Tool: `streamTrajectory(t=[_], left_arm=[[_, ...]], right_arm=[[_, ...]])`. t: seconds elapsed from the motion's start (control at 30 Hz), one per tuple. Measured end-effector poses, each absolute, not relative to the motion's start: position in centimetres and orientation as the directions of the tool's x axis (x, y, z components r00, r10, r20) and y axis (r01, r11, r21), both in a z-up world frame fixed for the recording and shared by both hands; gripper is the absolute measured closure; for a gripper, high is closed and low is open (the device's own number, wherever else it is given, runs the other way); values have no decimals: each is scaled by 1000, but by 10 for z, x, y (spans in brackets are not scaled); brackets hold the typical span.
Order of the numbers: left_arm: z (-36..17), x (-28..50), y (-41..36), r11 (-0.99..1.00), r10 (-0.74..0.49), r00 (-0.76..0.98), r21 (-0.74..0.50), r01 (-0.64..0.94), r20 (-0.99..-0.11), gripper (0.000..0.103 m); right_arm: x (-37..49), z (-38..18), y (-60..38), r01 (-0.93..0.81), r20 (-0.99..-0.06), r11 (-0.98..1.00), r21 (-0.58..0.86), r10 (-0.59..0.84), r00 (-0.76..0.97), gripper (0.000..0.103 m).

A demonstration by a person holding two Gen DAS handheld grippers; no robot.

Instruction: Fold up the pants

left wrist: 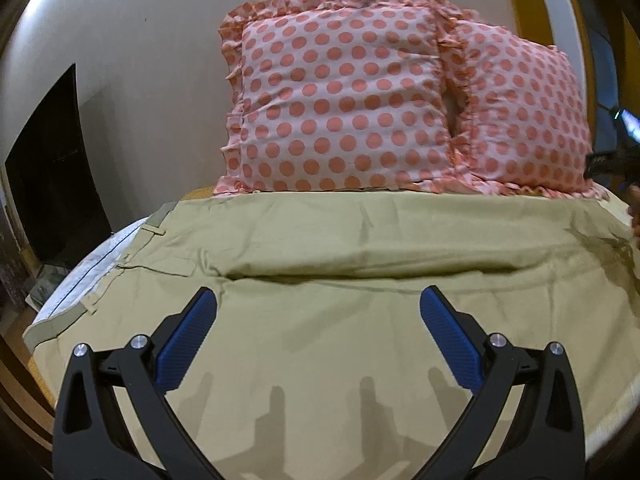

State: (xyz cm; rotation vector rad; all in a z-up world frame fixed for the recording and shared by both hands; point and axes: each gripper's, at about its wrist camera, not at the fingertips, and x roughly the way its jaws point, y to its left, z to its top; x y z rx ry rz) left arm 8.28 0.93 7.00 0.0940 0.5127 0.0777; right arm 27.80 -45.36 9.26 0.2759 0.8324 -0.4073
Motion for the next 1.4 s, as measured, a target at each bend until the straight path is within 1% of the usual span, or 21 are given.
streamTrajectory(t=[0.07,0.13,0.2,0.3,0.4,0.43,0.47,0.5,0.53,0.57,0.6,0.63,0.7,0.9,1.03,1.13,1.2,1.23,1.27,1.33,1.4], left_arm=[[68,97,15,996,86,851,75,-54,-518,2],[63,104,20,998,63,835,35,-52,-547,2],[58,109,25,999,38,820,2,-45,-570,2],[51,114,29,999,-1,795,-38,-28,-607,2],[45,116,33,998,-24,775,-66,-23,-632,2],[43,119,35,997,-31,762,-76,-24,-647,2],[41,121,36,996,-33,751,-85,-31,-659,2],[40,122,37,995,-35,747,-91,-34,-664,2],[39,123,40,994,-39,742,-103,-41,-669,2],[39,123,41,992,-43,741,-114,-46,-671,2],[38,123,44,991,-48,742,-127,-51,-669,2],[38,123,46,989,-52,743,-138,-54,-667,2],[38,122,48,986,-61,742,-156,-60,-668,2],[39,117,50,982,-57,757,-172,-74,-650,2],[44,111,48,985,-45,782,-160,-71,-622,2],[50,107,48,987,-28,796,-142,-73,-604,2],[56,103,49,988,-31,799,-138,-66,-601,2],[61,99,51,988,-27,806,-137,-68,-592,2],[66,95,55,988,-18,815,-137,-76,-579,2],[74,91,64,985,-9,833,-147,-86,-553,2],[82,90,74,982,-18,846,-169,-86,-534,2]], right_arm=[[315,72,-483,555,-819,826,103,-246,518,18],[342,53,-506,634,-860,764,121,-239,452,23],[355,44,-517,669,-868,734,119,-250,428,25],[376,32,-522,697,-858,717,1,-357,369,25],[382,25,-524,684,-827,729,-15,-394,402,26],[382,24,-524,667,-815,745,-11,-393,425,33],[381,24,-524,648,-803,761,-8,-391,450,54],[378,24,-525,640,-795,769,-11,-394,461,64],[372,23,-528,635,-791,773,-6,-392,470,85],[364,22,-536,624,-788,779,52,-352,505,95],[355,22,-542,613,-783,780,128,-299,545,97],[338,24,-550,589,-758,774,233,-235,608,98],[309,36,-554,518,-688,779,355,-157,708,98],[158,73,-547,284,-441,757,588,6,897,98],[89,44,-536,324,-480,703,633,29,877,98],[71,19,-537,364,-532,611,703,113,839,96],[65,15,-538,383,-541,558,737,146,829,83],[60,14,-537,388,-542,537,749,158,826,58],[60,13,-536,385,-532,524,760,160,832,43],[59,13,-534,386,-531,531,754,147,834,40],[64,10,-533,396,-534,531,749,131,835,42]])
